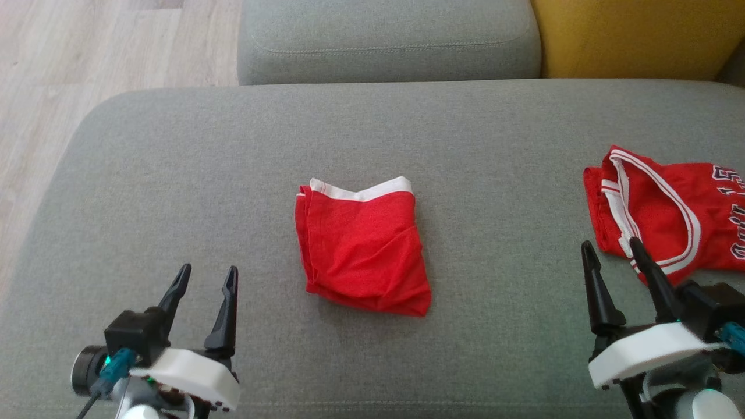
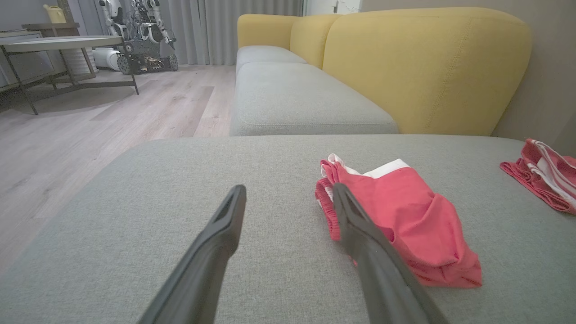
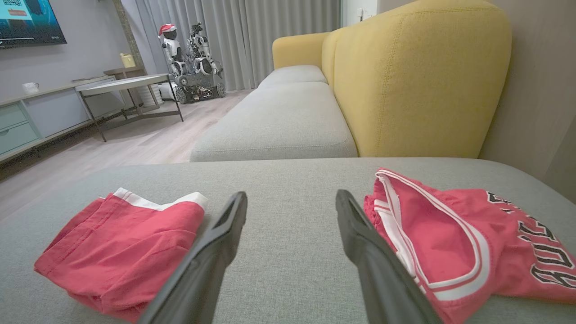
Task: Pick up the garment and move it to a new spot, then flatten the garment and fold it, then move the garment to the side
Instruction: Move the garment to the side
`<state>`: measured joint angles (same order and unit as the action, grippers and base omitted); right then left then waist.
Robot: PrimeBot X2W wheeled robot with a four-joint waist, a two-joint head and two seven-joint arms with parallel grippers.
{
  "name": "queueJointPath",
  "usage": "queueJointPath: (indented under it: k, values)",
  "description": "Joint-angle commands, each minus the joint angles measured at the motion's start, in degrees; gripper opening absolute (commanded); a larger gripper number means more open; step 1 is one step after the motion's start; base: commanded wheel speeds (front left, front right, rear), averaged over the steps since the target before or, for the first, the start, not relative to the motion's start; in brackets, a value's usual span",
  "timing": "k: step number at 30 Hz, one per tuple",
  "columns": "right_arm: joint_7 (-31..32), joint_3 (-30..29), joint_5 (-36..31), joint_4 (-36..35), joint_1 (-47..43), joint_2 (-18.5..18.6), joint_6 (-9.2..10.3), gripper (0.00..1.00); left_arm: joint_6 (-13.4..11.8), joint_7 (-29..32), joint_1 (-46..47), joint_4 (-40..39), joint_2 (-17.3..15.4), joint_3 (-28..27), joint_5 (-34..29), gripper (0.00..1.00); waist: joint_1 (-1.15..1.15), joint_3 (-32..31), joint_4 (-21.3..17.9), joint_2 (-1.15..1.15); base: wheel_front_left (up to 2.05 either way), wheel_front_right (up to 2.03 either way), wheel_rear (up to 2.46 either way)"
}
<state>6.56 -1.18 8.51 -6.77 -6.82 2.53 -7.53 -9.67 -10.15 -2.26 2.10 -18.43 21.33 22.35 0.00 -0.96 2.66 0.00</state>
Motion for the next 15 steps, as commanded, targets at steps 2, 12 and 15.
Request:
queueJointPath:
  k: [2, 12, 15]
  values:
    - [-0.21, 1.15, 0.64, -1.83, 1.64, 0.35, 0.04, 1.00, -0.70, -0.17, 2.73, -2.10, -1.48, -2.14, 0.10, 1.00, 0.00, 0.12, 0.15, 0.00, 0.00, 0.00, 0.00]
    - [0.02, 1.78, 1.20, 0.34, 3.63, 0.35, 0.04, 1.00, -0.45, -0.72, 5.43, -2.79, -1.42, -1.67, -0.35, 1.00, 0.00, 3.42, 3.04, 0.00, 0.00, 0.00, 0.00]
    - [-0.17, 2.87, 1.46, 1.83, 4.82, 0.35, 0.04, 1.00, -0.23, -0.99, 6.48, -2.74, -1.30, -1.45, -0.58, 1.00, 0.00, 4.54, 3.95, 0.00, 0.00, 0.00, 0.00]
